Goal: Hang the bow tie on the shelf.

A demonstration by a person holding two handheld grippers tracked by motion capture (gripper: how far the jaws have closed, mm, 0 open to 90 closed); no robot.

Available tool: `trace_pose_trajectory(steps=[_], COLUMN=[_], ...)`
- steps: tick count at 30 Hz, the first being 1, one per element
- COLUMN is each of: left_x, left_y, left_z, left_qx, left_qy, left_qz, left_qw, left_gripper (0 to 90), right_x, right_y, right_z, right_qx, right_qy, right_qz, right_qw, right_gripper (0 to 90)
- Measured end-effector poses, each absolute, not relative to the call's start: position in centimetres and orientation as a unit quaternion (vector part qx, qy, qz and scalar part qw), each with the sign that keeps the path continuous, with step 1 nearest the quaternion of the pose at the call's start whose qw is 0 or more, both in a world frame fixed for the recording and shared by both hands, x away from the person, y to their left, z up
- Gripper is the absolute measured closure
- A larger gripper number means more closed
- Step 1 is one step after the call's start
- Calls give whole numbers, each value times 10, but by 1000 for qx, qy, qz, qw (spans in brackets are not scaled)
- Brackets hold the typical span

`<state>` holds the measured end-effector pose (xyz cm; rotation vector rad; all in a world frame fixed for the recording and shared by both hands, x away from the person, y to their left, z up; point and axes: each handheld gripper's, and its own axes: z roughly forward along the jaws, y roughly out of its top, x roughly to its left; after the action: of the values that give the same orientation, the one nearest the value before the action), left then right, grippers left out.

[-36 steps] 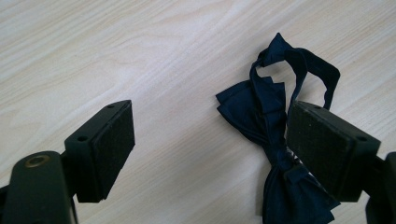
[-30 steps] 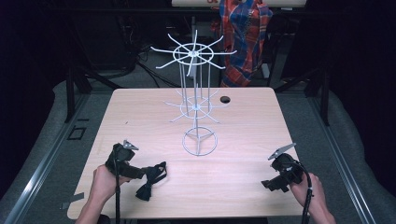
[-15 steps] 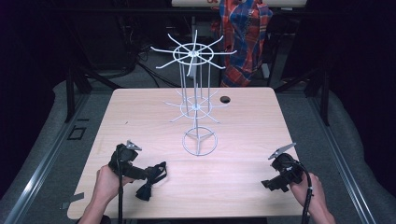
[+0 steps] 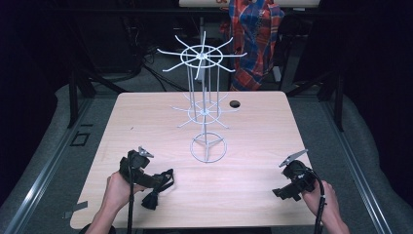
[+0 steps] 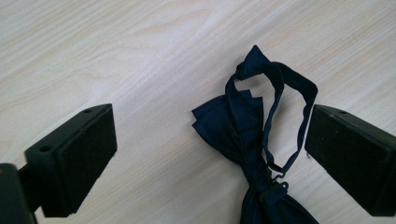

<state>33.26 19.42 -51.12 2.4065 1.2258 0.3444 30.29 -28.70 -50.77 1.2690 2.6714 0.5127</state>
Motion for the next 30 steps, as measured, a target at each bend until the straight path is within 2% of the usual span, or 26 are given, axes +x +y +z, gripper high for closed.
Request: trace_pose_trajectory(steps=[12,15,16,17,19,24,26,27,29,30], left_x=[339,341,342,343,344,348,350,352,353,355], left_y=[193,192,191,188,187,181,181,182,182,181], left_z=[-518,-521,-522,-523,-523,-528,-529,-529,-529,-531], left_qx=[868,870,871,871,872,878,876,875,874,874], left_qy=[440,439,436,437,436,431,434,437,438,438], left_qz=[112,105,102,103,100,95,95,90,88,85], left_qw=[201,200,201,199,199,186,186,189,192,191], left_gripper=[34,108,108,158,159,270,277,325,337,381], right_x=[305,305,305,305,304,304,304,303,303,303], right_y=[-285,-285,-285,-286,-285,-286,-286,-287,-288,-288], right_z=[-509,-509,-509,-508,-509,-509,-508,-508,-508,-508], right_qx=[421,419,419,418,423,420,419,419,421,420], right_qy=[889,890,890,890,887,889,890,890,889,889], right_qz=[169,164,164,166,172,165,166,164,165,166], right_qw=[71,71,71,69,69,72,72,70,71,71], right_gripper=[155,155,155,155,155,155,154,155,155,155])
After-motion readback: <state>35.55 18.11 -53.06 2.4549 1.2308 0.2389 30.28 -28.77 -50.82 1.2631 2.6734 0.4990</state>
